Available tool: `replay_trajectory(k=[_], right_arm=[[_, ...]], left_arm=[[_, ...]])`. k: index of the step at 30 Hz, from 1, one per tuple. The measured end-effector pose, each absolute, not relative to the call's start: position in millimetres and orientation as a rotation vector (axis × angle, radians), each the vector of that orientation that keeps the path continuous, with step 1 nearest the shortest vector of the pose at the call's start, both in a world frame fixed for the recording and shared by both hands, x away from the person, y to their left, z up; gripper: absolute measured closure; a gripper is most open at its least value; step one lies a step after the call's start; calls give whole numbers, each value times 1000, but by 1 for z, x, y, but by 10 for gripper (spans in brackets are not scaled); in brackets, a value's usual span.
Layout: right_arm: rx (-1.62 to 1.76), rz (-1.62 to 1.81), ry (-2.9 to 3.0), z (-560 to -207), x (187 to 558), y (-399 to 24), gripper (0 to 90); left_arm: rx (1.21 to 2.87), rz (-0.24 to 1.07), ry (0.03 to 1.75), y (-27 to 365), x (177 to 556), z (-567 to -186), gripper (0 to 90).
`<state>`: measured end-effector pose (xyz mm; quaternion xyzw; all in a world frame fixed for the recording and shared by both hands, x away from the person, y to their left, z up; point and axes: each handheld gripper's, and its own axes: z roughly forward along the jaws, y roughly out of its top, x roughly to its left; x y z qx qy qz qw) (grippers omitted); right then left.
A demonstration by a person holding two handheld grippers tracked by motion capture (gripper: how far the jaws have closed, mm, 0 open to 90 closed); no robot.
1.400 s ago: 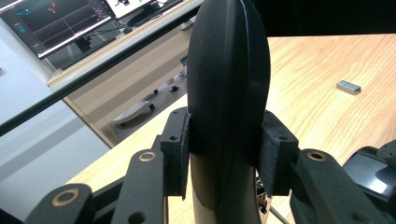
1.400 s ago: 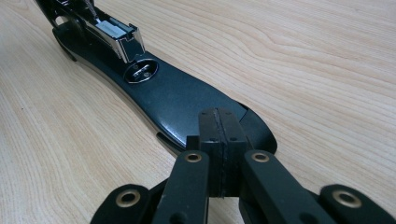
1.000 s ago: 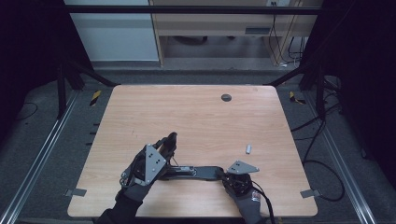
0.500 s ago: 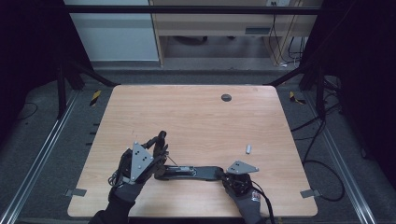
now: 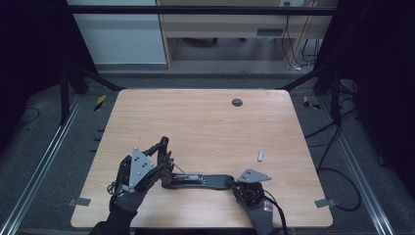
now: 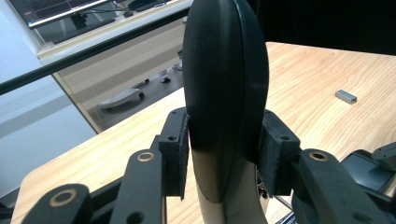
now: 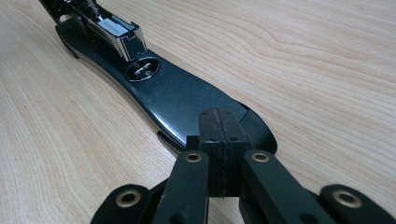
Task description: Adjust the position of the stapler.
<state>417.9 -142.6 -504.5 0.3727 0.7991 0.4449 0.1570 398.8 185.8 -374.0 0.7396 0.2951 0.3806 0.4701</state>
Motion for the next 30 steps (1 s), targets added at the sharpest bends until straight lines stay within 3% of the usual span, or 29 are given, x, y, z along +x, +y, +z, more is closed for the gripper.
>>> replay_trajectory(k=[30], right_arm=[[1062,1273,2289,-504,418,-143,900]], left_arm=[[1745,837,843,240,399,-379,555]])
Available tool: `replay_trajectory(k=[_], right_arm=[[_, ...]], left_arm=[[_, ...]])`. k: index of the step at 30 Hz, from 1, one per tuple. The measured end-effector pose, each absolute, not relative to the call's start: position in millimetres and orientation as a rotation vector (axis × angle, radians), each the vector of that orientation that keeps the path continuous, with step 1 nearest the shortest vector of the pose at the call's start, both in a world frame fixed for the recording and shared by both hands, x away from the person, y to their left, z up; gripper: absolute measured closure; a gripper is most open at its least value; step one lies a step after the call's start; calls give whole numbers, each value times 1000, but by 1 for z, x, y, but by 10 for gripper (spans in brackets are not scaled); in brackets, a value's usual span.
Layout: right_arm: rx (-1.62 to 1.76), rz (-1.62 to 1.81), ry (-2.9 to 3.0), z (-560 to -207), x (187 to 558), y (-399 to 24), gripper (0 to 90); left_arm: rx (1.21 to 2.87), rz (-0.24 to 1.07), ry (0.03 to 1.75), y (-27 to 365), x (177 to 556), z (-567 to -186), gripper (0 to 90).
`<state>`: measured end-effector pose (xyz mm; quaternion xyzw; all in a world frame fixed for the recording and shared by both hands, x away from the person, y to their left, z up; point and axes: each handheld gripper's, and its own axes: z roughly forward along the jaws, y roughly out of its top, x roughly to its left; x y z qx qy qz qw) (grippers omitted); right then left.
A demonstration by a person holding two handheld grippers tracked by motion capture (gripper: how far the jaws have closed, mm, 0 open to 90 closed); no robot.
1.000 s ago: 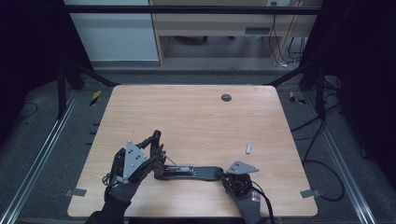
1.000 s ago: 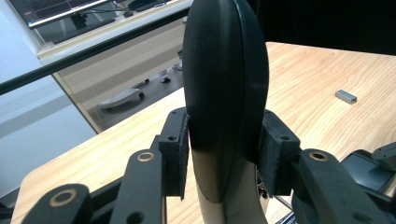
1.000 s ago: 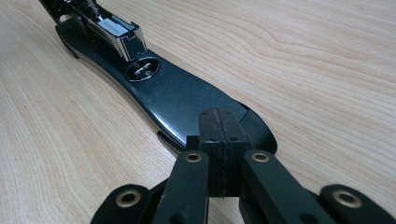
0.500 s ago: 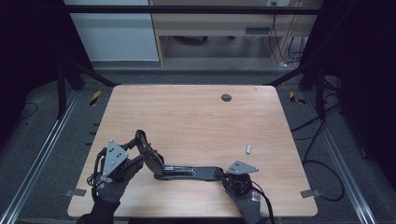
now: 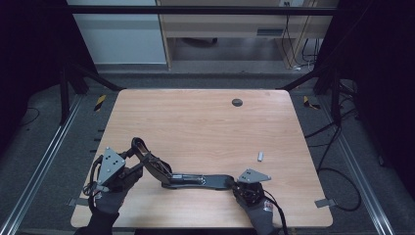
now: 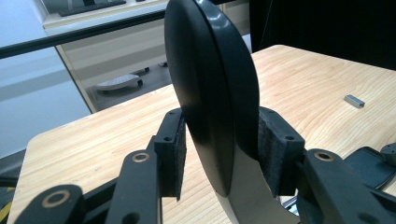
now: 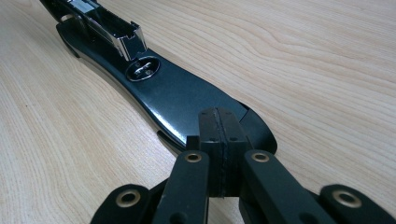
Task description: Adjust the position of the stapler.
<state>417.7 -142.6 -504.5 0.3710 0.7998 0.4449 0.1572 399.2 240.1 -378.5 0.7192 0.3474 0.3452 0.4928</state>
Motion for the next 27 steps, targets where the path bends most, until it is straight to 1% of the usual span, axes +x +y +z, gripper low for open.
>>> replay_trajectory(k=[15,27], right_arm=[[1062,1274,2289,-504,417,-143,900],[1060,1276,2290,-504,418,-143,900]], left_arm=[[1722,809,889,258,397,-384,542],[1694,759,941,276,397,-392,530]])
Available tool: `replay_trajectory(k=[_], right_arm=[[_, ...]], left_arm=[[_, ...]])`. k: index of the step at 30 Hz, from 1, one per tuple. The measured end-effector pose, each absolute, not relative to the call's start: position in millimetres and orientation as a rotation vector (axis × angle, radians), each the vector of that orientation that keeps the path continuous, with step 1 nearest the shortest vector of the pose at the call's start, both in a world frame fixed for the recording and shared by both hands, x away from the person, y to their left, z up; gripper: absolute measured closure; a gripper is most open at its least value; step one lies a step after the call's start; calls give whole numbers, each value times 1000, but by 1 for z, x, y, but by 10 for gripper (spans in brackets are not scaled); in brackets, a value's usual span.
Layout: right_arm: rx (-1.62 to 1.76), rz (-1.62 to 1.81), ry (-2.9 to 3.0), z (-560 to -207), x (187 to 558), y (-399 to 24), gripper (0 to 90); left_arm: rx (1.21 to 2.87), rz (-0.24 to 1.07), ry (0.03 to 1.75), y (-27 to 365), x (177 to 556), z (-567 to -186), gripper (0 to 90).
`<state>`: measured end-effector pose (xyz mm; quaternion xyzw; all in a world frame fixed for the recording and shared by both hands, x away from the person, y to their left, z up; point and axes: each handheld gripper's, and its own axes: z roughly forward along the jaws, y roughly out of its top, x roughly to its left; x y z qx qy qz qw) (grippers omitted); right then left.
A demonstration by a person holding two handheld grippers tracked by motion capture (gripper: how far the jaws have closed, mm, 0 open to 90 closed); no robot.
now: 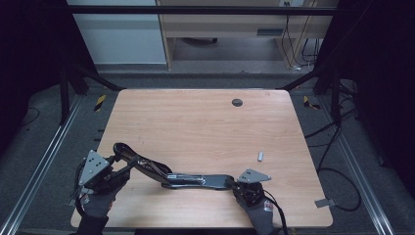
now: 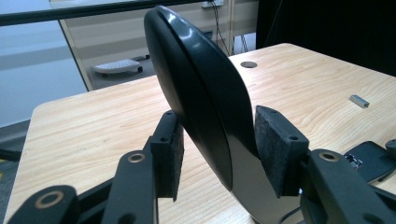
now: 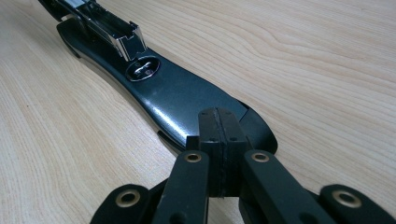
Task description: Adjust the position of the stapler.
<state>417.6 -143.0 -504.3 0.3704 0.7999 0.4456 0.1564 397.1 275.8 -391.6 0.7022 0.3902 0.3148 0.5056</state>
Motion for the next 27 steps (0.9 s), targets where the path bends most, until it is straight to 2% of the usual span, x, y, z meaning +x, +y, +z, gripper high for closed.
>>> replay_trajectory(k=[18,23,27], right_arm=[[1061,1277,2290,-504,418,-143,900],[1078,1283,2288,-505,418,-143,900],[1081,1275,2284,-504,418,-142,900]], left_arm=[[1691,757,950,288,395,-400,497],[1709,798,947,286,394,-399,465],[1716,811,935,289,389,-398,404]])
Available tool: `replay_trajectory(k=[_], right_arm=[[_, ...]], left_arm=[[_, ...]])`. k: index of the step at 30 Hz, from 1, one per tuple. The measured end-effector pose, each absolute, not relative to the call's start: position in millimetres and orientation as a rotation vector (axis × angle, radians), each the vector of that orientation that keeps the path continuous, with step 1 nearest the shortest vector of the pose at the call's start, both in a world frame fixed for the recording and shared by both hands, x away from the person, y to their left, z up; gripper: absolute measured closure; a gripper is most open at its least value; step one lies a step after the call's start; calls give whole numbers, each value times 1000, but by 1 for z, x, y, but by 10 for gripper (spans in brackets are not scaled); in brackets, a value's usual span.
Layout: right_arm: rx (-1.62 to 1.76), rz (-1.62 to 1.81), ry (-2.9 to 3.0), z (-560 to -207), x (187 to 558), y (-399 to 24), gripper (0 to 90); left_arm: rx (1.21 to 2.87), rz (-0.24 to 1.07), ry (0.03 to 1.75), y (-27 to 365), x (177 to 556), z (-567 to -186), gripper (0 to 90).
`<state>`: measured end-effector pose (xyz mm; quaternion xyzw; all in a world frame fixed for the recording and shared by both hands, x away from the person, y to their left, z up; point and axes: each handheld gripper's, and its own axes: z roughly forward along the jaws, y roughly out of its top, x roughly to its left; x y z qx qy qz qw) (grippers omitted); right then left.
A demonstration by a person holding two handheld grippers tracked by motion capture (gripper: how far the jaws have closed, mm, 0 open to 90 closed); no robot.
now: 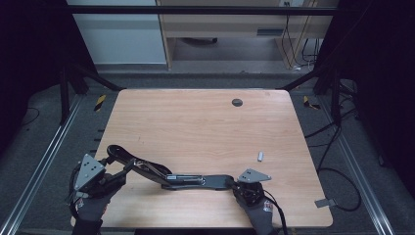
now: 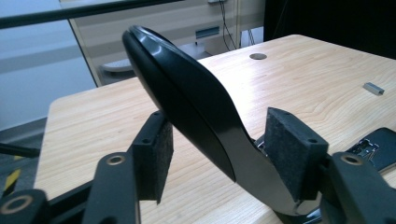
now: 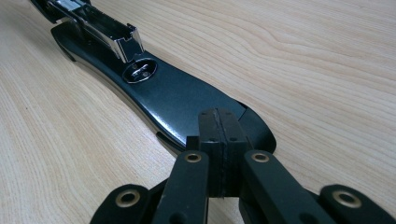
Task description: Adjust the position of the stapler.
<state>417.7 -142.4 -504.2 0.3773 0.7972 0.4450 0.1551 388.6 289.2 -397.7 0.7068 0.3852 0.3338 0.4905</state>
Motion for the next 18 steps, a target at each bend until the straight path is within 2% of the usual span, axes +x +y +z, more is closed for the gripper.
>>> replay_trajectory(k=[10,18], right_arm=[[1083,1290,2274,-500,417,-145,900],[1098,1303,2225,-490,416,-157,814]], left_arm=[[1717,825,958,297,377,-405,342],[1737,812,985,296,370,-424,307]])
